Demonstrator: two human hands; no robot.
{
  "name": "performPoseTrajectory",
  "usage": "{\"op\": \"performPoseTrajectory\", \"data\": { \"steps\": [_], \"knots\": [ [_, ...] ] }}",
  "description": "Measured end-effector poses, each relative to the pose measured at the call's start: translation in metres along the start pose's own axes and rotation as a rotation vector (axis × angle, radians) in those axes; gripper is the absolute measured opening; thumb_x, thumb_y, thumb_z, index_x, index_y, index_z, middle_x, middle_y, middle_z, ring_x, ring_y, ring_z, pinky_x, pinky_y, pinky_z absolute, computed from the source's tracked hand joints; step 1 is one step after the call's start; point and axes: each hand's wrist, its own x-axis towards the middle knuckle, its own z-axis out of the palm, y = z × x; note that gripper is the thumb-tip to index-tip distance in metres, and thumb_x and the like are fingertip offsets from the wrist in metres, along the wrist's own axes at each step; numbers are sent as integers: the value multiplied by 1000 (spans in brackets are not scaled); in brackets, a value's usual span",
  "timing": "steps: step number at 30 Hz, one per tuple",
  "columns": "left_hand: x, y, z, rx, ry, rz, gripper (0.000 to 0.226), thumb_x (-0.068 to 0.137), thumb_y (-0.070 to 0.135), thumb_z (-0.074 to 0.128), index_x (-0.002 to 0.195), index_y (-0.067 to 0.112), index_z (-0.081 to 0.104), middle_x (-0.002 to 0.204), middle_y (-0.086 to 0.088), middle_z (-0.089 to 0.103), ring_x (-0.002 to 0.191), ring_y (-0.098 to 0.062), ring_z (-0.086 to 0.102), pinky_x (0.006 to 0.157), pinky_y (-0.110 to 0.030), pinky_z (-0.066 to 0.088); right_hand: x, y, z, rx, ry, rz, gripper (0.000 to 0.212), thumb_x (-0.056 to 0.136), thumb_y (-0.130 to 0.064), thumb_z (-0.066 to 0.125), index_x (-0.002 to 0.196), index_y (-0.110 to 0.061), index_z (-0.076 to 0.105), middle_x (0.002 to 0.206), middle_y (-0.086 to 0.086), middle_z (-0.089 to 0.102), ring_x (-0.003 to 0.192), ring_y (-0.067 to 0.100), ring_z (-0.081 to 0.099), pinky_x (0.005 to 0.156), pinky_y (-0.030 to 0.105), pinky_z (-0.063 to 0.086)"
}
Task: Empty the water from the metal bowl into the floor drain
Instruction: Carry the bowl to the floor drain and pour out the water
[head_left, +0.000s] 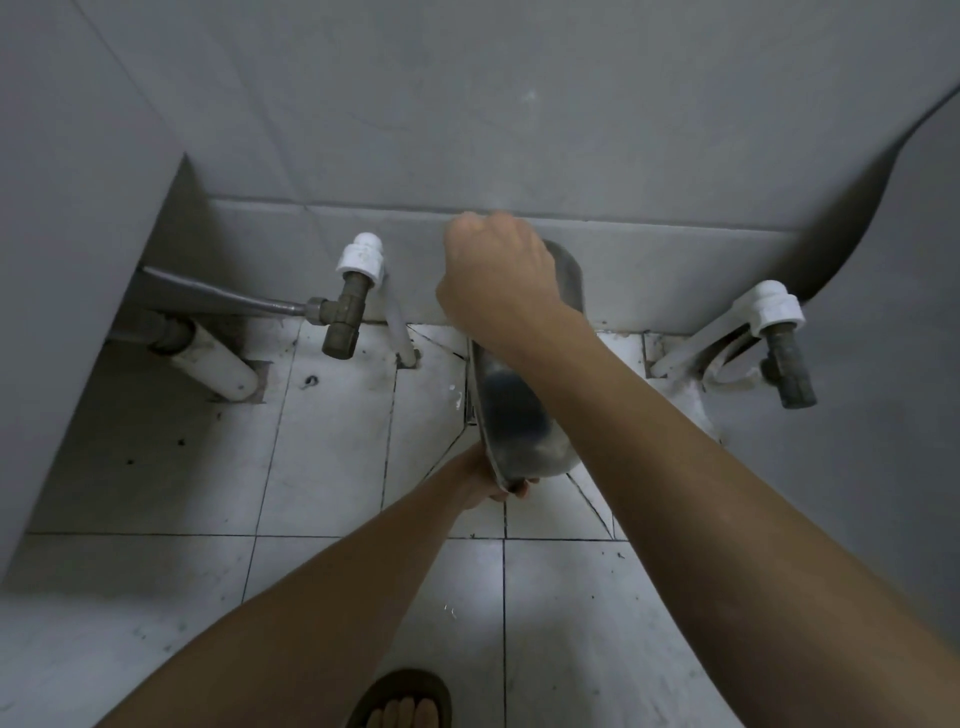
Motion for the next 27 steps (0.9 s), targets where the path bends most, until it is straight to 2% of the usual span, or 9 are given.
{"op": "performPoseTrajectory", "data": {
  "steps": [4,8,10,11,12,15,18,23,27],
  "knots": [
    [-4,6,2,119,68,-9,32,96,13,44,64,10,42,60,-2,44,42,-7,42,45,-17,33,-2,5,-7,34,28,32,27,88,-4,42,112,-3,55,121,19,55,113,35,50,74,32,31],
    [-15,11,5,149,180,56,28,99,5,37,73,13,46,70,-4,44,55,-13,42,36,-13,42,-9,15,-25,83,85,51,33,87,-6,41,117,-4,54,124,20,53,116,37,50,76,31,29],
    [-27,11,7,236,289,128,17,98,8,40,102,6,56,89,-16,57,70,-25,58,58,-26,55,-15,19,-36,127,136,74,36,86,-7,41,120,-6,54,124,20,52,115,37,51,78,32,32],
    [-35,11,7,305,351,139,24,96,11,44,116,2,53,102,-20,60,82,-33,63,70,-35,55,-19,21,-44,146,166,89,35,87,-6,41,120,-6,54,123,19,52,113,36,51,78,32,33],
    [-46,10,8,366,406,133,30,95,13,47,122,2,49,109,-21,61,89,-34,64,73,-38,54,-26,23,-54,165,191,108,33,88,-6,41,118,-5,54,122,17,51,106,36,51,77,32,32],
    [-94,14,17,444,594,139,29,93,17,51,118,1,49,101,-13,58,75,-18,55,53,-20,44,-55,29,-92,193,220,189,28,89,-5,42,115,-4,52,122,14,47,85,26,41,74,31,28],
    [-146,19,25,427,800,159,26,92,12,49,115,0,52,98,-12,59,77,-17,53,59,-21,43,-85,38,-133,211,193,291,30,89,-7,44,117,-2,50,129,14,43,86,29,44,76,32,30],
    [-269,51,57,350,940,255,22,92,15,50,112,7,54,100,-7,60,87,-20,60,70,-27,47,-150,44,-210,212,94,503,43,88,-13,48,130,-1,45,135,18,40,111,42,52,86,43,41],
    [-385,91,81,361,951,405,22,88,6,53,109,11,55,96,-2,59,81,-14,57,65,-24,46,-207,28,-292,256,86,607,42,87,-13,49,127,-1,45,134,22,44,119,41,50,93,45,41]
  ]
}}
